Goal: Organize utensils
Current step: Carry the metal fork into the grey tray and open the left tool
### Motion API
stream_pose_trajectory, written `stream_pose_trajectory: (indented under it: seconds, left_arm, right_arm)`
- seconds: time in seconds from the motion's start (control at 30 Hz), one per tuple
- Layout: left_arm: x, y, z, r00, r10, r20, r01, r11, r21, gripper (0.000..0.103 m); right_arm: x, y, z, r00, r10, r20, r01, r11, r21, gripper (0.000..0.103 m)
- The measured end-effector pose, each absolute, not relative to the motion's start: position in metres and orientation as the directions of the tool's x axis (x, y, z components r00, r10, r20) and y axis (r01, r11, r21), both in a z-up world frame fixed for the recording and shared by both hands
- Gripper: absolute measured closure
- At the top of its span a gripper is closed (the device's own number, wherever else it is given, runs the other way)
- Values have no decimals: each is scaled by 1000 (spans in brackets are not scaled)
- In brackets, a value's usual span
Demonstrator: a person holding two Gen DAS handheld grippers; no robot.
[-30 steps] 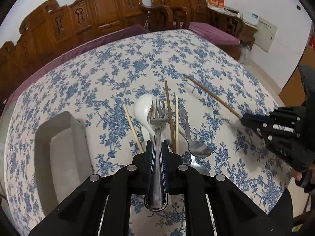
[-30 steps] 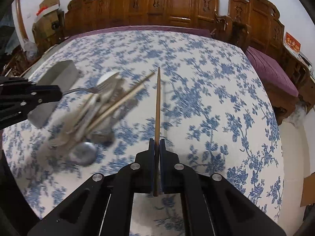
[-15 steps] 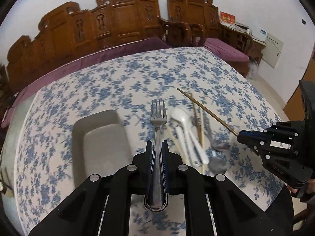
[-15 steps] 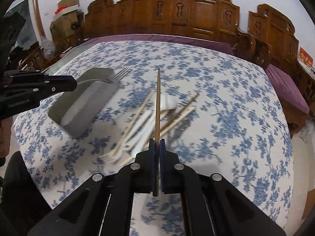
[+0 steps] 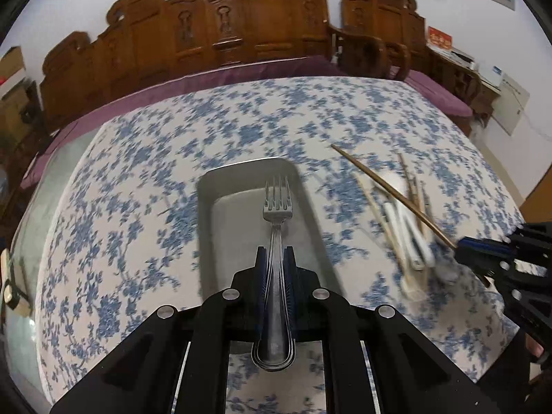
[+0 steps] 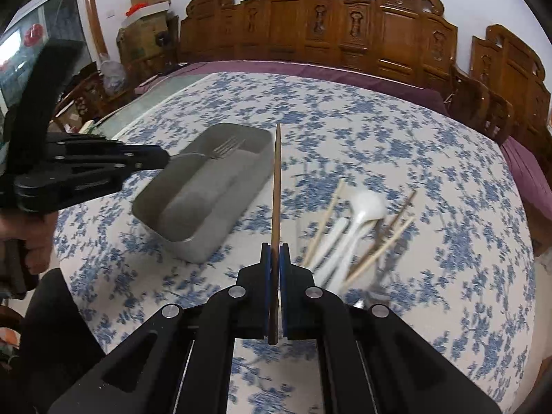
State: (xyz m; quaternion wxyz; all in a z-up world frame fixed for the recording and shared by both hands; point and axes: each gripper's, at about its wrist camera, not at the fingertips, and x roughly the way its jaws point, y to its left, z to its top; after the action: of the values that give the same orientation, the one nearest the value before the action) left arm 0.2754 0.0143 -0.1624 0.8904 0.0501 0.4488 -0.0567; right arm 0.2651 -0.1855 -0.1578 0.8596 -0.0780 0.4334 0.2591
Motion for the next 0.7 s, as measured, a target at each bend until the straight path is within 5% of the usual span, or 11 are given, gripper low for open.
stream_pose_trajectory:
  seconds: [0.7]
  left_arm:
    - [319, 35, -203, 546, -21, -837, 78, 997, 26, 103]
  right_arm:
    - [263, -150, -176, 445, 375, -813, -544, 835, 88, 97]
